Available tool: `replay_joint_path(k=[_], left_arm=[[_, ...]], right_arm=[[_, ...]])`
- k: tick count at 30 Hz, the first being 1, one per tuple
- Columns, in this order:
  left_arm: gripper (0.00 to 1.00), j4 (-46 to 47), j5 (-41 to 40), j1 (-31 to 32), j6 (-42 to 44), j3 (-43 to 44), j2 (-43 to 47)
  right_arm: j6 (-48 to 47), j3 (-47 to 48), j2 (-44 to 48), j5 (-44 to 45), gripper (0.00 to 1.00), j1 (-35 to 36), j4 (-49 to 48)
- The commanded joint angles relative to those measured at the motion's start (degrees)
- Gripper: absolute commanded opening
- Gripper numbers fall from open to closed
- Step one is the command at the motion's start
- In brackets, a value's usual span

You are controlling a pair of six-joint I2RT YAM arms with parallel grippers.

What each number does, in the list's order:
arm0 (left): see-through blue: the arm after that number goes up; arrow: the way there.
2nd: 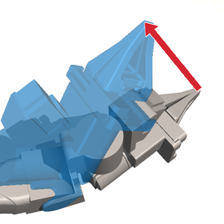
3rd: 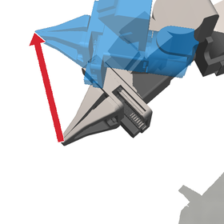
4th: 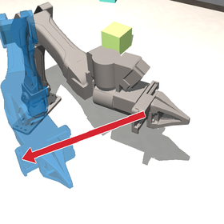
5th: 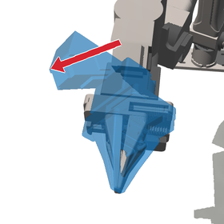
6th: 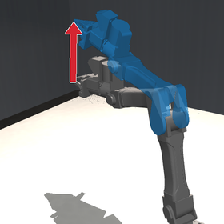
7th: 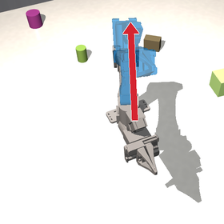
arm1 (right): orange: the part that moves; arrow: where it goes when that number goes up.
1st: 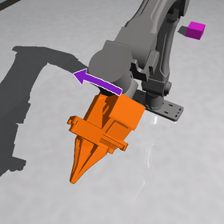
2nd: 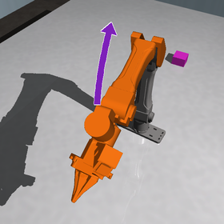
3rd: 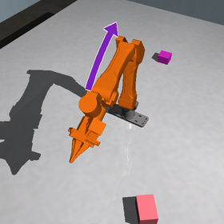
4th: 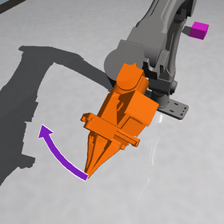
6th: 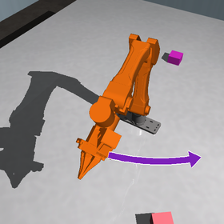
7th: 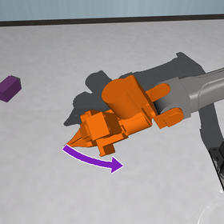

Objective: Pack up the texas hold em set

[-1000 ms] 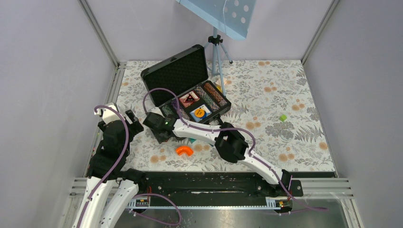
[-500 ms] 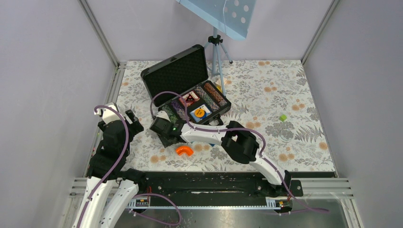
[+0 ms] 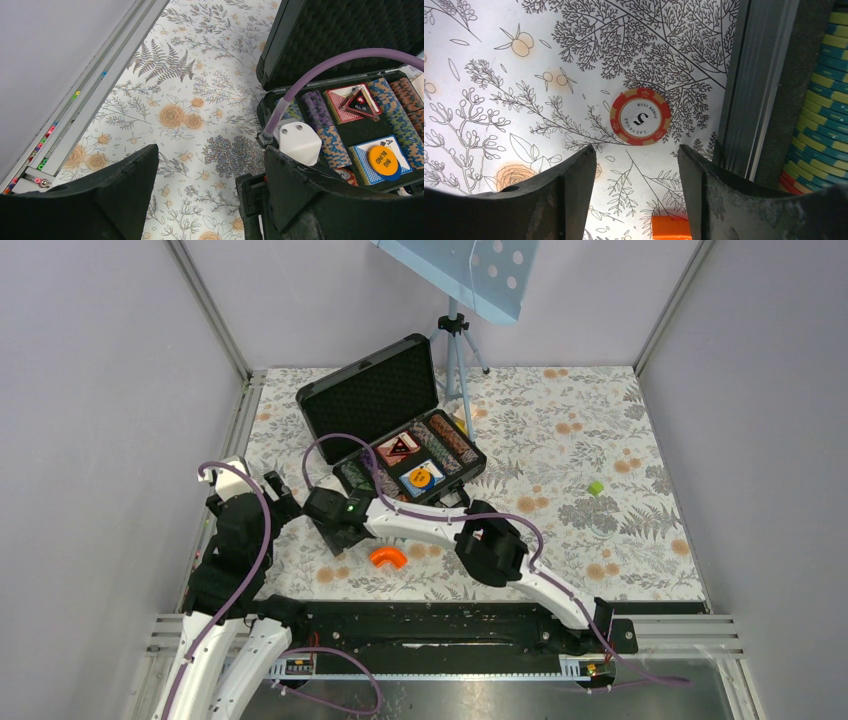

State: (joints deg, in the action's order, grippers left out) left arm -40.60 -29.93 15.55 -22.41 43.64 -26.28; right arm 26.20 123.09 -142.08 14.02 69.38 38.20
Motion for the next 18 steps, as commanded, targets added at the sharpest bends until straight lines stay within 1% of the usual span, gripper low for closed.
replay_joint_path(k=[1,5,10,14,16,18], left_arm=[[0.77,2.6,0.0,-0.2,0.7,-0.1,0.7],[0.77,2.6,0.0,-0.2,0.7,-0.1,0.7],[0.77,2.7,0.0,-0.2,0.6,-0.1,0.6],[0.77,2.7,0.0,-0.2,0.7,-0.1,0.6],[0.77,2.7,0.0,-0.2,0.7,-0.1,0.6],[0.77,2.7,0.0,-0.2,0.7,-0.2,0.6]], right_arm=[[-1.7,2.2,-6.6,1.1,0.66,-2.1,6.3],[-2.0,3.9,-8.1,0.4,0.62,-3.0,6.4],[-3.8,10.2,-11.7,-0.4,0.66,-3.1,9.4],[-4.0,11.7,-12.6,-0.9,0.68,-3.0,9.7],[-4.1,12.0,-12.7,-0.6,0.66,-3.1,9.7],[-4.2,12.2,-13.0,-0.2,0.62,-3.1,9.7]])
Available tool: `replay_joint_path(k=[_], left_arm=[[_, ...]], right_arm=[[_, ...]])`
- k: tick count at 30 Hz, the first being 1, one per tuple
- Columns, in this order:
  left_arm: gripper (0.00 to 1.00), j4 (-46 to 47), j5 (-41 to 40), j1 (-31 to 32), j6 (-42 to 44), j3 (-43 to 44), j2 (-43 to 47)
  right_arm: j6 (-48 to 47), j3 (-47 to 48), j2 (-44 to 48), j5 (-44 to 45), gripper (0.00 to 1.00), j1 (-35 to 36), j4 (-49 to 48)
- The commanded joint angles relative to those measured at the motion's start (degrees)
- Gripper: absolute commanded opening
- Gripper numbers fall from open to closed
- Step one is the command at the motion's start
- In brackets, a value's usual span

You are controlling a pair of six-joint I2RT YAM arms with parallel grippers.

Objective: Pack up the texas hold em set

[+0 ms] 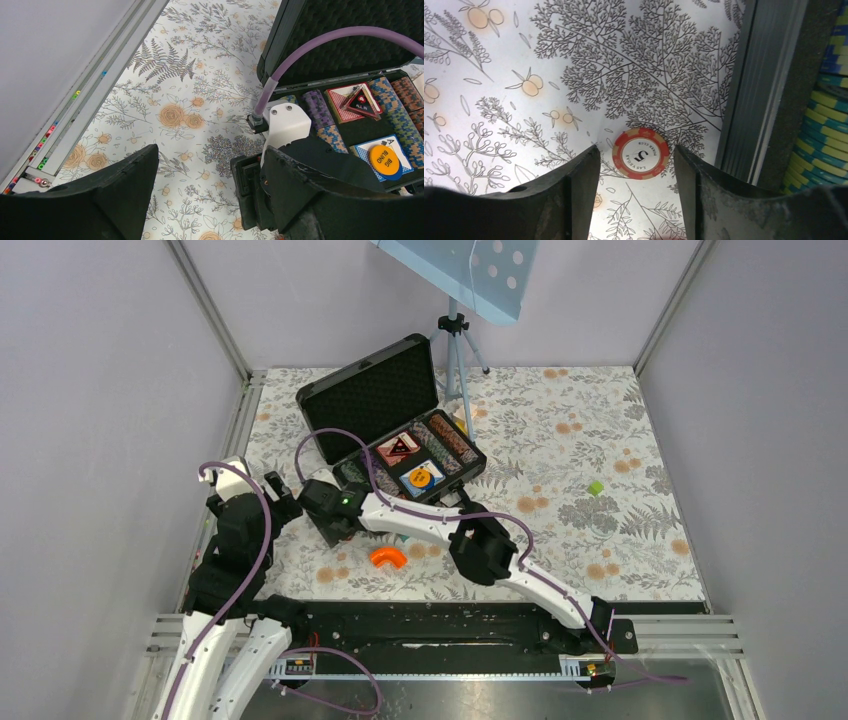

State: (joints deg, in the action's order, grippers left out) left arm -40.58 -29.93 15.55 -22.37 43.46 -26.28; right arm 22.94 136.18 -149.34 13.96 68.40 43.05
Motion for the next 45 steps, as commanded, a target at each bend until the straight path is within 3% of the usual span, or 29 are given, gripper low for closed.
replay_joint_path(k=[1,15,35,45], left_arm=[[0.77,2.7,0.0,-0.2,0.6,0.0,0.6],[0.77,2.8,0.2,-0.2,0.7,0.0,0.4],[0.77,2.9,0.2,-0.2,0.7,-0.1,0.7],[0.77,2.9,0.4,-0.2,0.7,0.0,0.8]], right_arm=[[-1.1,-0.7,-5.8,-0.1,0.6,-2.1,4.9],[-1.0,-1.7,-6.8,-0.3,0.5,-2.3,4.9],[5.7,-34.1,10.4,0.5,0.46,0.0,-6.6],[6.9,-38.5,13.8,0.6,0.46,2.2,-7.4]])
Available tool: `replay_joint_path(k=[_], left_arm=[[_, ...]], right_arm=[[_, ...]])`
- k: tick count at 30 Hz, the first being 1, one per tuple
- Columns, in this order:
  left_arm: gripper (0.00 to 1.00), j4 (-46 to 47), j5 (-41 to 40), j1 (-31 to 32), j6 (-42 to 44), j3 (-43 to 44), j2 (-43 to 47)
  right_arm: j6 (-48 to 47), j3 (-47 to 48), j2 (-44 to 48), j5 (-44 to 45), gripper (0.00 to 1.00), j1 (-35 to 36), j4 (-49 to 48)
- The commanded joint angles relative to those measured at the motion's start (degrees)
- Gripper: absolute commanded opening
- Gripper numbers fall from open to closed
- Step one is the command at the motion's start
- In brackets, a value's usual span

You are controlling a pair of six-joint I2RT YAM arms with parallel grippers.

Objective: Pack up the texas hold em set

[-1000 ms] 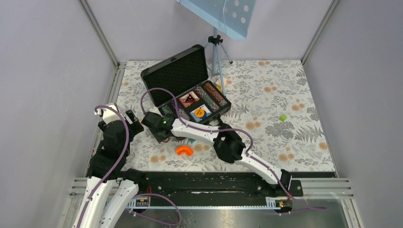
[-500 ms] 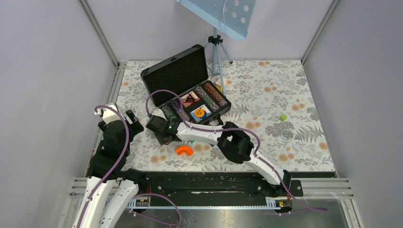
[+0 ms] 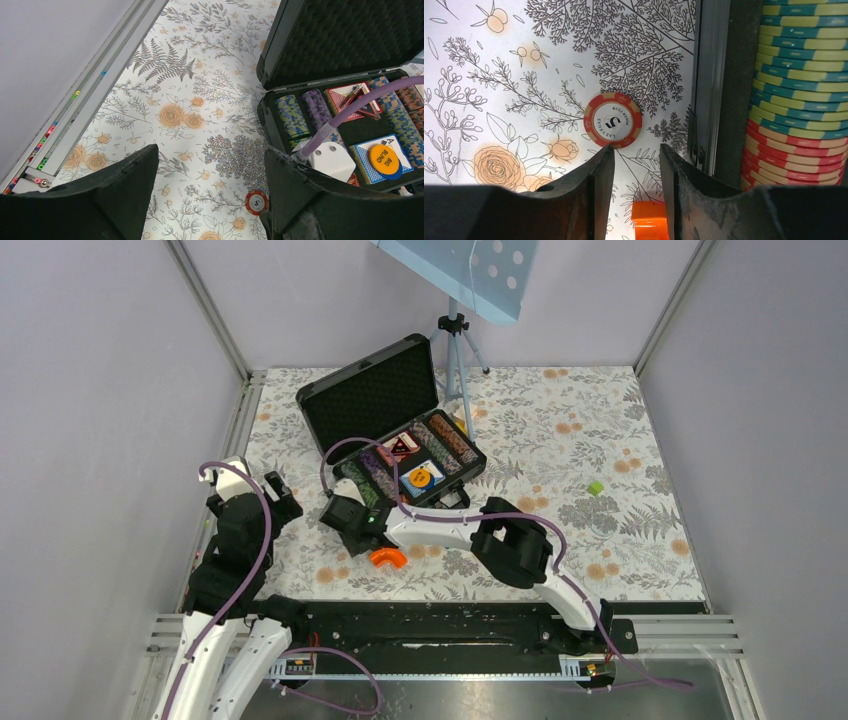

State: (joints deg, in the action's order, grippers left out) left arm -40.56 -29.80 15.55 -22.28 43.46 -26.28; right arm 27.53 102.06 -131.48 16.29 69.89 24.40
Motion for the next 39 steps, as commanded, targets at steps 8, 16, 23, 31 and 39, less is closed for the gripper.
replay_joint_path(k=[8,16,23,31,39], left_arm=[[0.77,2.8,0.3,-0.2,0.7,0.0,0.8],[0.77,2.8,0.4,-0.2,0.7,0.0,0.7],[0.77,2.8,0.2,-0.2,0.7,0.0,0.8],[0.77,2.9,0.4,-0.2,0.7,-0.1,0.5],[0.77,2.9,0.4,-0.2,0.7,-0.1,0.6]], right_arm=[[2.2,-2.7,-1.8,-1.8,0.5,0.8,10.9],[0.1,1.0,-0.8,0.9,0.69,0.7,8.2],[-1.7,18.5,-11.5,1.0,0.73,-0.5,18.7],[-1.9,20.6,-14.4,-0.5,0.62,-1.8,19.6],[-3.4,25.0,-18.0,-1.7,0.61,-1.8,21.2]])
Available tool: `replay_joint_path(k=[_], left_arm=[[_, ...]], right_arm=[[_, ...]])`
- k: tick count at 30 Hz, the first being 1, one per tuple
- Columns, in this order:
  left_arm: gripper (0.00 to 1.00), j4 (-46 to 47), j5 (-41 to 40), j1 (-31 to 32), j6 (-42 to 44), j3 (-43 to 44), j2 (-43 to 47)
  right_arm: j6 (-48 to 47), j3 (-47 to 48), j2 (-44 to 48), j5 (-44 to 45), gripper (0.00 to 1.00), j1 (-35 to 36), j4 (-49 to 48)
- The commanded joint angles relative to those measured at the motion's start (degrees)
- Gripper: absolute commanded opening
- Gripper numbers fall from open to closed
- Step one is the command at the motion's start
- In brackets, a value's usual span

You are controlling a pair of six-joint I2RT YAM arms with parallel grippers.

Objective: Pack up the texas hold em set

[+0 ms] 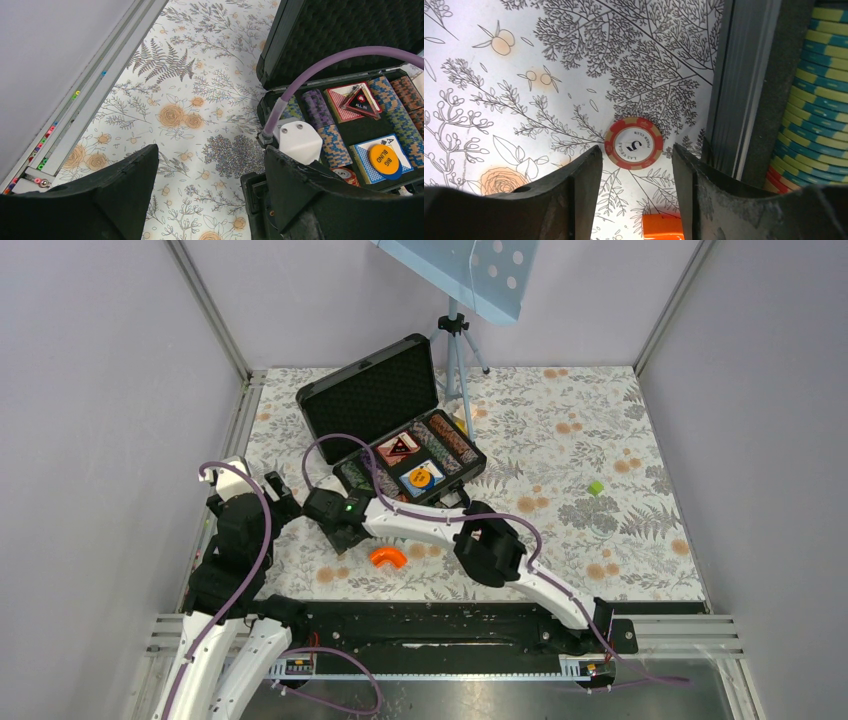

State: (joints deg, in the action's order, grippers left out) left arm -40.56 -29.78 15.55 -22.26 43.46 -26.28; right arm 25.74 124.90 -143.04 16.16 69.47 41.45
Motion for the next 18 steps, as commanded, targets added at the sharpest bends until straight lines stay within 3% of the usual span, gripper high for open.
replay_joint_path(k=[1,7,12,18], left_arm=[[0.77,2.9,0.4,-0.2,0.7,-0.1,0.5],[0.77,3.0,0.4,-0.2,0.7,-0.1,0.6],[0.77,3.0,0.5,-0.2,0.7,-0.1,0.7],[0.77,3.0,0.4,-0.2,0.7,-0.1,0.7]], right_arm=[[-1.8,3.6,-7.2,-1.3,0.62,-1.4,4.8],[-3.2,9.4,-10.3,-0.4,0.62,-1.4,7.0],[-2.9,7.2,-9.5,-0.4,0.52,-1.4,6.9],[-1.6,1.1,-6.5,-0.3,0.48,-1.4,6.4]])
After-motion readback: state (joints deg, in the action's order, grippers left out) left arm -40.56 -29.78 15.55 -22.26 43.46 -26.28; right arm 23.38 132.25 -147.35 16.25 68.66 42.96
